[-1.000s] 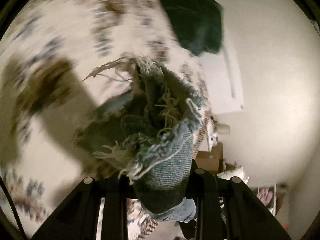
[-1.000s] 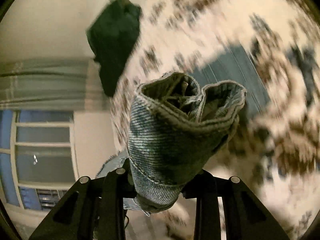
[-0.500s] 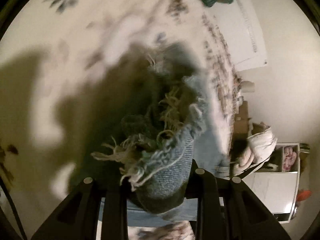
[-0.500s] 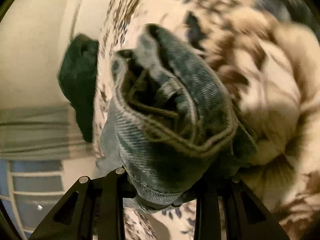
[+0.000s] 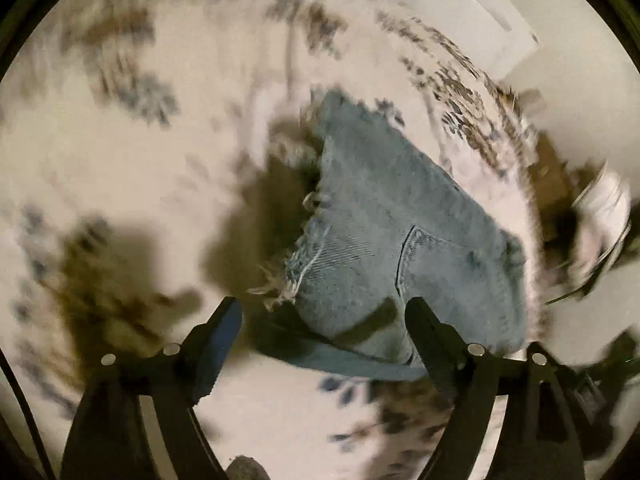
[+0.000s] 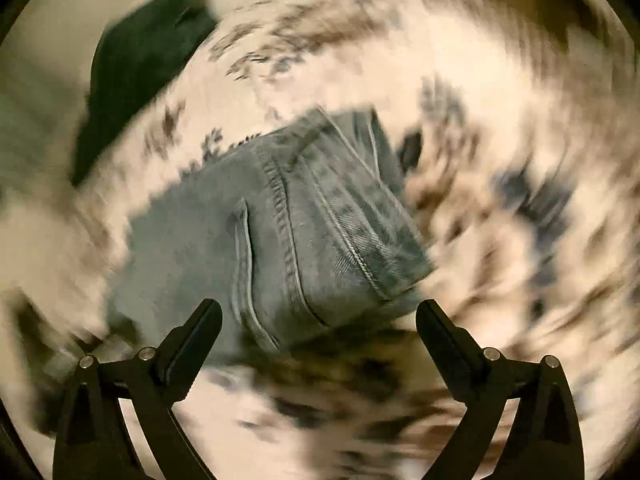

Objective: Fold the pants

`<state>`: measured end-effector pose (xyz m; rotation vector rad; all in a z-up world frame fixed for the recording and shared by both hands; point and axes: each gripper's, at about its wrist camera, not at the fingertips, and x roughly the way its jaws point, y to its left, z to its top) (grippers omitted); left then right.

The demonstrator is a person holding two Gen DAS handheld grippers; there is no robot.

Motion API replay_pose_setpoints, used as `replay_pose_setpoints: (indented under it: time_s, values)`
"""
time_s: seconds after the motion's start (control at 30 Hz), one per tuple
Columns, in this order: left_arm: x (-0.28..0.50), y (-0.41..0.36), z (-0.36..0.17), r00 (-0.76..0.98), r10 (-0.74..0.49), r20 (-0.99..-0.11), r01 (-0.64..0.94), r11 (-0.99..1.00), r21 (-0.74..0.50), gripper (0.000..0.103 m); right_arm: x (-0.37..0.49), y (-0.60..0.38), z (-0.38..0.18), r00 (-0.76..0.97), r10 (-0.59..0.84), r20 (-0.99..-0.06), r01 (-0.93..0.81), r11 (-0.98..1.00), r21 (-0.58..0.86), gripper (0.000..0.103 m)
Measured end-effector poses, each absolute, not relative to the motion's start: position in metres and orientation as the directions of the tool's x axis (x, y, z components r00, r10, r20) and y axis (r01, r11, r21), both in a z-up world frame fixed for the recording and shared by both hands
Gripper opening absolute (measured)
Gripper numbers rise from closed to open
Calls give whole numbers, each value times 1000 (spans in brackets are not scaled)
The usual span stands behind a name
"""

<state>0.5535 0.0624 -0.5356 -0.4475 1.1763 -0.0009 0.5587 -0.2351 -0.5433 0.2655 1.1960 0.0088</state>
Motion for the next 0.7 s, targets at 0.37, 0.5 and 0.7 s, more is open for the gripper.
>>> replay_pose_setpoints:
  time_s: [0.37,0.5,0.7]
  values:
    - [508,19,-459,489,17,-872,-73,997,-22,88,496,-201,-485,443,-111,-889,93,993,-77,99]
    - [470,6,-413,502,15,-865,-53,998,-13,88,448,-211,-435,462,-108,-880,114,992,-62,99]
    - [400,-4,-334,531,17,-847,-34,999,-1,88,376,-219,-348,502,-123,-856,129,989,-67,99]
